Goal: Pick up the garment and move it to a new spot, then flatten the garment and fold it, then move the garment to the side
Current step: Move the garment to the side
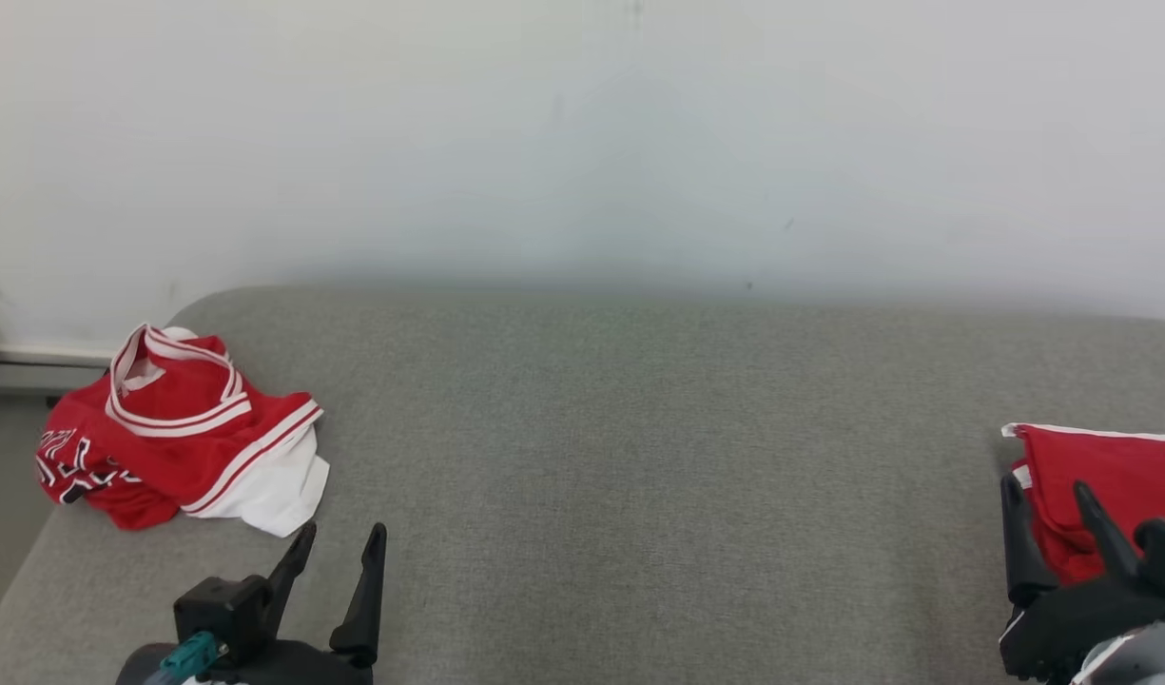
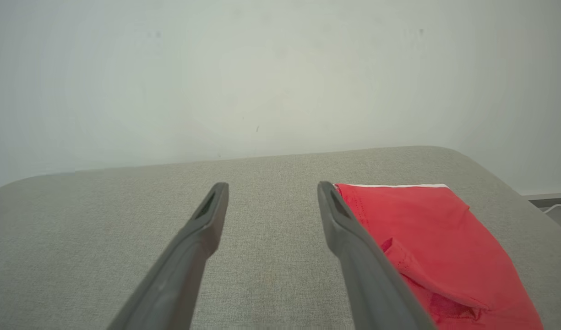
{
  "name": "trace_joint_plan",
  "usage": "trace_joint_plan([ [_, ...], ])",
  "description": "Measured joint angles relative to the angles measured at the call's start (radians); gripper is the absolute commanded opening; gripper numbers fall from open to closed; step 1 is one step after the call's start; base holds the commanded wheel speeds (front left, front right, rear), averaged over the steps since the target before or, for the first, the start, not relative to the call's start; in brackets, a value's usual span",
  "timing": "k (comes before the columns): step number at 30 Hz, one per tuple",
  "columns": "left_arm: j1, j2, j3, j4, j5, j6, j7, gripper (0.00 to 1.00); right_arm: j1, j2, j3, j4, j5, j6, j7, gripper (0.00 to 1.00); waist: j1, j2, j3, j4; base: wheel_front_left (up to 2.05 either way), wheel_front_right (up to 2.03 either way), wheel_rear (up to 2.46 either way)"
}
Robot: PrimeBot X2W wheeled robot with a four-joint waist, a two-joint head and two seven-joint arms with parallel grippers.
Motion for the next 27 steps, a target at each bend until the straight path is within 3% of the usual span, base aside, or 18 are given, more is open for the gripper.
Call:
trace_joint_plan([
  [9, 0.016, -0.001, 0.023, -0.033, 0.023, 0.002, -0.011, 1.00, 0.088, 0.053, 0.008, -0.096, 0.005, -0.017, -0.035, 1.00, 0.0002, 0.0000, -0.020, -0.038, 0.00, 0.00, 0.00],
  [27, 0.035, -0.007, 0.045, -0.032, 0.039, 0.002, 0.021, 1.00, 0.116, 0.074, 0.006, -0.116, 0.025, -0.026, -0.035, 1.00, 0.0002, 0.0002, -0.013, -0.053, 0.00, 0.00, 0.00],
])
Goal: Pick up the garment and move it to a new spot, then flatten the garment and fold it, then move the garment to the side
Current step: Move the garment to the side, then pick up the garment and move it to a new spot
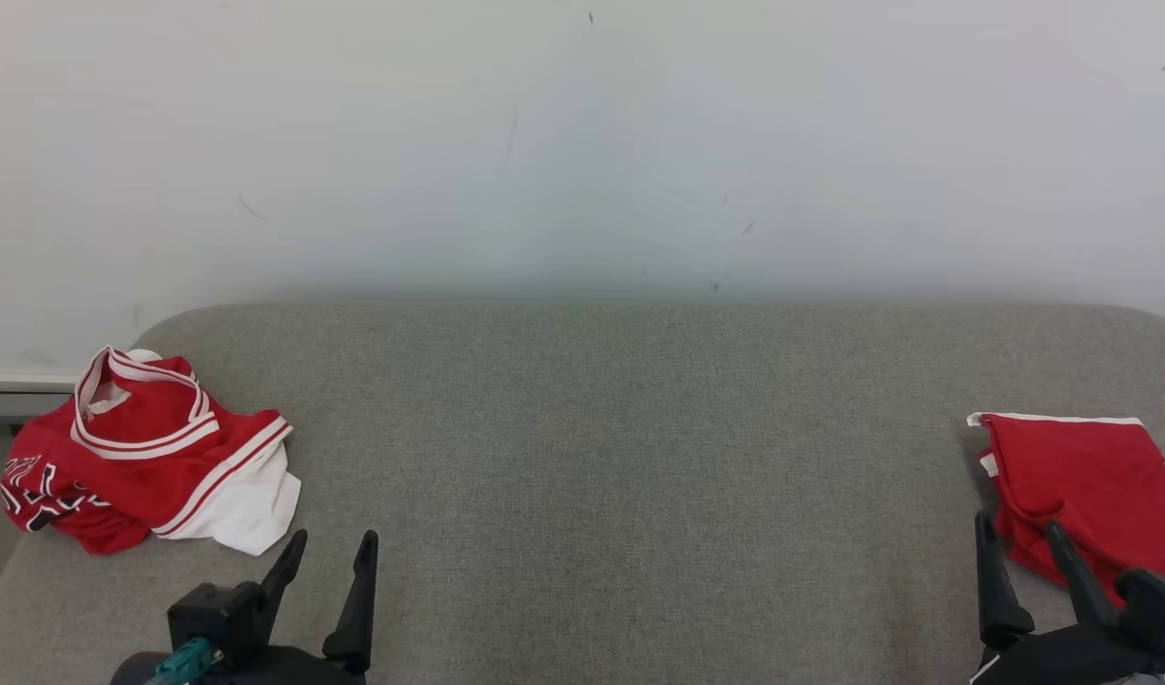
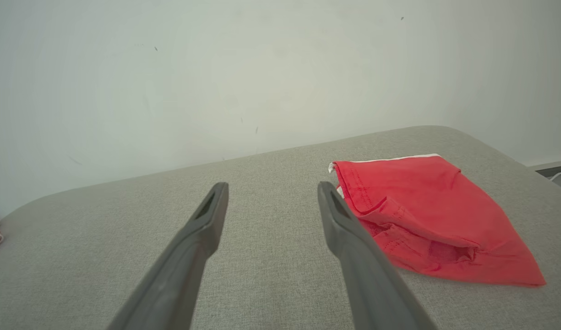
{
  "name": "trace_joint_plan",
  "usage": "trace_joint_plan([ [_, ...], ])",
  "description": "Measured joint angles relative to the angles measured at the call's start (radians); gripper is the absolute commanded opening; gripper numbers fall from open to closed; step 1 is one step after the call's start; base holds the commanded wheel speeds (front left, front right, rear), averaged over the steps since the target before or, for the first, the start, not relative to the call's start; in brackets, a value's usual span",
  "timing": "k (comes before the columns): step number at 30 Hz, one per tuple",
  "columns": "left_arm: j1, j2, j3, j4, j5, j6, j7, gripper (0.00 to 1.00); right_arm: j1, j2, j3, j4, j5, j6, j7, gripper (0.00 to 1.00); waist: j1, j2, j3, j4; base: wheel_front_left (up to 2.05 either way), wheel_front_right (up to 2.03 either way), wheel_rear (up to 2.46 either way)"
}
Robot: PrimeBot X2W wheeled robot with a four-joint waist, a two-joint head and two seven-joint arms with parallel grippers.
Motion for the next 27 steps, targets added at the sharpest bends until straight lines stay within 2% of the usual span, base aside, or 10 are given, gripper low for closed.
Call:
trace_joint_plan([
  [14, -0.006, -0.011, -0.011, 0.000, 0.021, 0.000, 0.027, 1.00, 0.015, 0.000, -0.012, -0.010, 0.020, -0.003, 0.002, 1.00, 0.0000, 0.0000, 0.004, 0.046, 0.00, 0.00, 0.00],
  [27, -0.008, -0.002, -0.001, -0.013, 0.048, 0.000, 0.043, 1.00, 0.030, 0.016, 0.018, -0.010, 0.025, 0.002, 0.013, 1.00, 0.0001, 0.0000, 0.014, 0.185, 0.00, 0.00, 0.00],
])
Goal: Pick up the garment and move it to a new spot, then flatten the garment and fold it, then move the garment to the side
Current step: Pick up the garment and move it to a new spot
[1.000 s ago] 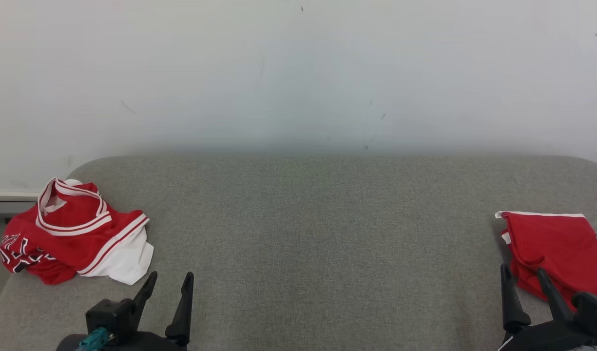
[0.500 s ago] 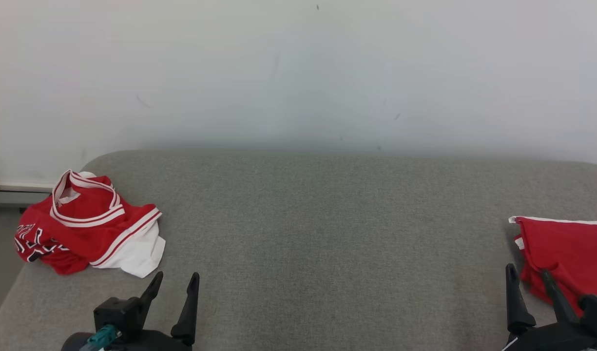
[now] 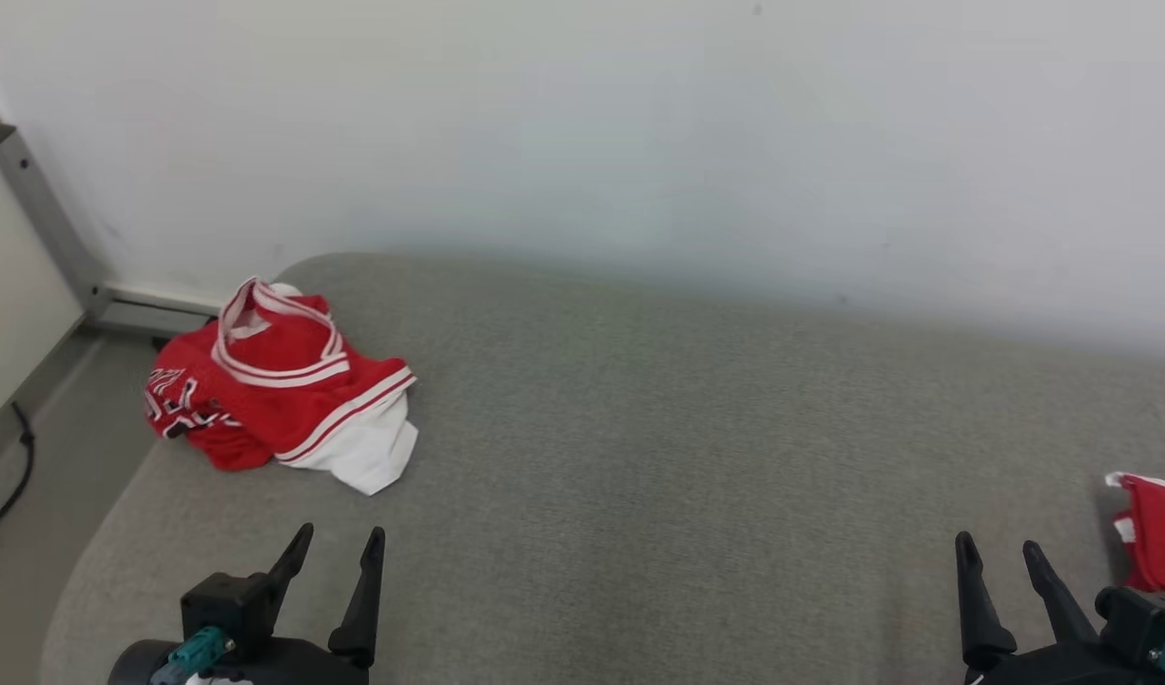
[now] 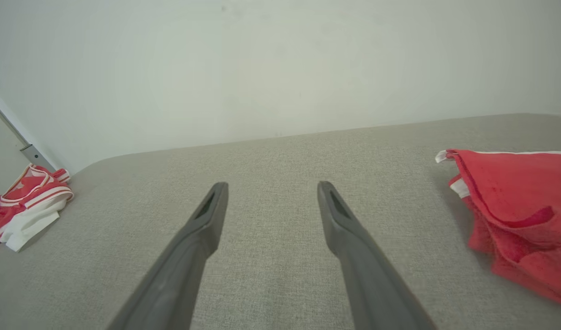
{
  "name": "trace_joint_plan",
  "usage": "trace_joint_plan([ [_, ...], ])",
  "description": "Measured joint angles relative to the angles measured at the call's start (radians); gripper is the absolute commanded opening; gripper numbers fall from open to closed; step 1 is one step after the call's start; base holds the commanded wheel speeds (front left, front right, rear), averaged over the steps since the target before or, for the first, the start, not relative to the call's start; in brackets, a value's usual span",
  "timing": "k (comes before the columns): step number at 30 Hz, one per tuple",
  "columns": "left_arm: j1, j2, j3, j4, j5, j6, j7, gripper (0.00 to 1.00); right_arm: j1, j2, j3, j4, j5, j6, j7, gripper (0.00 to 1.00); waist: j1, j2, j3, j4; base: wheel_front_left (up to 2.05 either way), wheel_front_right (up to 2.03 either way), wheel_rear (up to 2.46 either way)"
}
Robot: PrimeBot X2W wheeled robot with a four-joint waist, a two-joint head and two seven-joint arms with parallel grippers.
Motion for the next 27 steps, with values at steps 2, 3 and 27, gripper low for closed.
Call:
trace_joint_plan([
  [2, 0.001, 0.000, 0.006, -0.002, 0.003, 0.000, 0.000, 1.00, -0.001, 0.001, 0.004, 0.002, 0.000, 0.001, 0.001, 1.00, 0.0000, 0.0000, 0.001, 0.014, 0.00, 0.00, 0.00],
  [3, 0.003, 0.001, 0.012, -0.005, 0.006, 0.000, 0.002, 1.00, -0.004, 0.002, 0.008, 0.005, 0.000, 0.005, 0.002, 1.00, 0.0000, 0.0000, 0.002, 0.027, 0.00, 0.00, 0.00],
  [27, 0.013, 0.014, 0.056, -0.034, 0.021, 0.000, 0.026, 1.00, -0.067, 0.020, 0.063, 0.034, -0.001, 0.019, 0.018, 1.00, 0.0000, 0.0000, 0.034, 0.311, 0.00, 0.00, 0.00],
])
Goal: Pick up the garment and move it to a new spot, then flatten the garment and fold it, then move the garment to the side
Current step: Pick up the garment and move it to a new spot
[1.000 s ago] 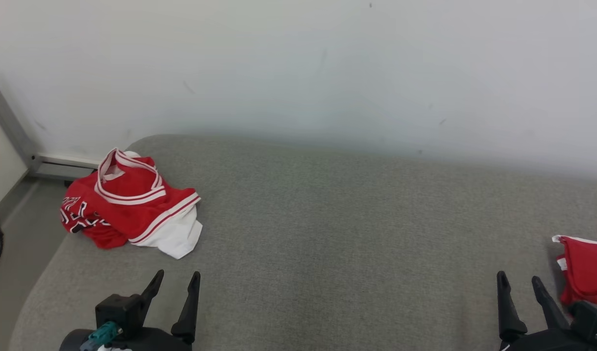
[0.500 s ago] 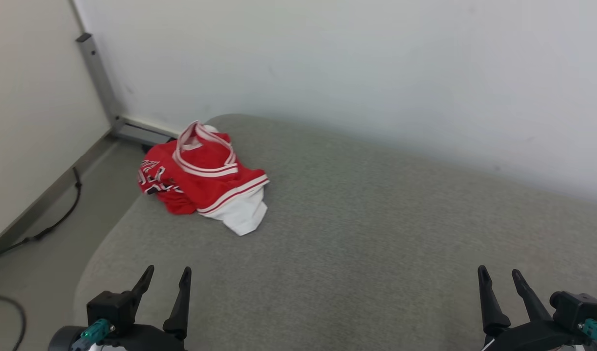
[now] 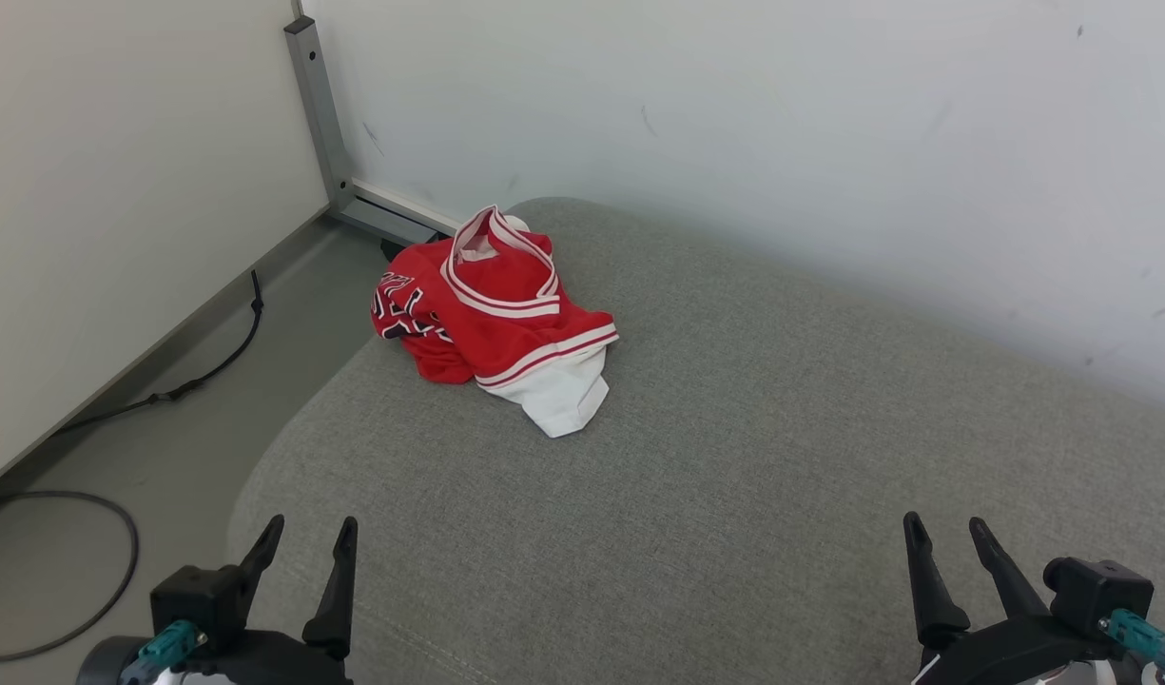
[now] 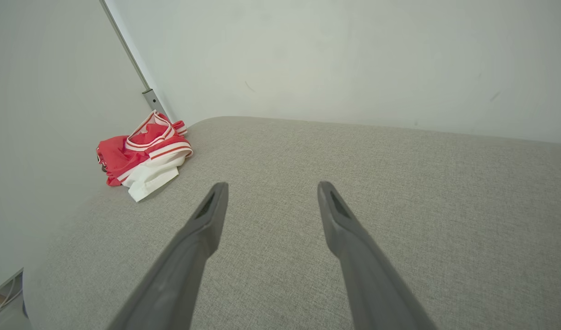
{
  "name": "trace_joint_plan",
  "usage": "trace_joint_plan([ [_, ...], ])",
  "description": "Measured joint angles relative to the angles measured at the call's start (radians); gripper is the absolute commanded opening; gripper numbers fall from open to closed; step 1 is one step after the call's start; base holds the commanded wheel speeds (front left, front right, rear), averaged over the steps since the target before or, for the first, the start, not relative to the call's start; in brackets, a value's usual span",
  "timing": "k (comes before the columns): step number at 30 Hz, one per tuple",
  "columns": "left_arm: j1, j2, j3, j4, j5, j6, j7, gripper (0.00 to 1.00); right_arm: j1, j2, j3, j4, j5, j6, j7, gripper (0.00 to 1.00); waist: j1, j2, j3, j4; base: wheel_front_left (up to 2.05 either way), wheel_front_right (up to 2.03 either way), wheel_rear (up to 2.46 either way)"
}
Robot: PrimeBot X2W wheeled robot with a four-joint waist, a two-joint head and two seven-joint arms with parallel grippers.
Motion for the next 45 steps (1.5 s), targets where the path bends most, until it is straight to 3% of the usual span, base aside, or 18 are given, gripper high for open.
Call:
trace_joint_plan([
  [11, -0.001, -0.035, -0.020, 0.014, -0.013, -0.003, 0.036, 1.00, 0.018, -0.023, -0.012, -0.017, -0.010, 0.006, 0.002, 1.00, -0.0001, 0.0000, 0.011, 0.007, 0.00, 0.00, 0.00],
  [16, -0.052, -0.087, -0.056, 0.063, -0.041, -0.037, 0.107, 1.00, 0.068, -0.048, -0.015, -0.084, -0.028, -0.002, 0.017, 1.00, -0.0002, 0.0000, 0.034, 0.010, 0.00, 0.00, 0.00],
  [25, -0.362, -0.177, -0.129, 0.205, -0.059, -0.109, 0.273, 1.00, 0.096, -0.163, -0.066, -0.260, -0.090, -0.021, 0.074, 1.00, 0.0000, 0.0001, 0.130, 0.011, 0.00, 0.00, 0.00],
  [32, -0.583, -0.167, -0.126, 0.342, -0.036, -0.147, 0.391, 1.00, 0.096, -0.219, -0.080, -0.424, -0.133, -0.029, 0.146, 1.00, 0.0000, 0.0001, 0.238, -0.010, 0.00, 0.00, 0.00],
  [34, -0.652, -0.142, -0.120, 0.384, -0.005, -0.151, 0.420, 1.00, 0.096, -0.246, -0.085, -0.479, -0.146, -0.030, 0.178, 1.00, 0.0001, 0.0002, 0.279, -0.025, 0.00, 0.00, 0.00],
  [39, -0.730, -0.109, -0.107, 0.442, 0.002, -0.170, 0.459, 1.00, 0.079, -0.272, -0.092, -0.570, -0.168, -0.036, 0.225, 1.00, 0.0001, 0.0002, 0.349, -0.055, 0.00, 0.00, 0.00],
  [45, -0.823, -0.112, -0.093, 0.488, -0.004, -0.183, 0.477, 1.00, 0.065, -0.304, -0.122, -0.657, -0.183, -0.038, 0.279, 1.00, 0.0001, 0.0002, 0.435, -0.093, 0.00, 0.00, 0.00],
])
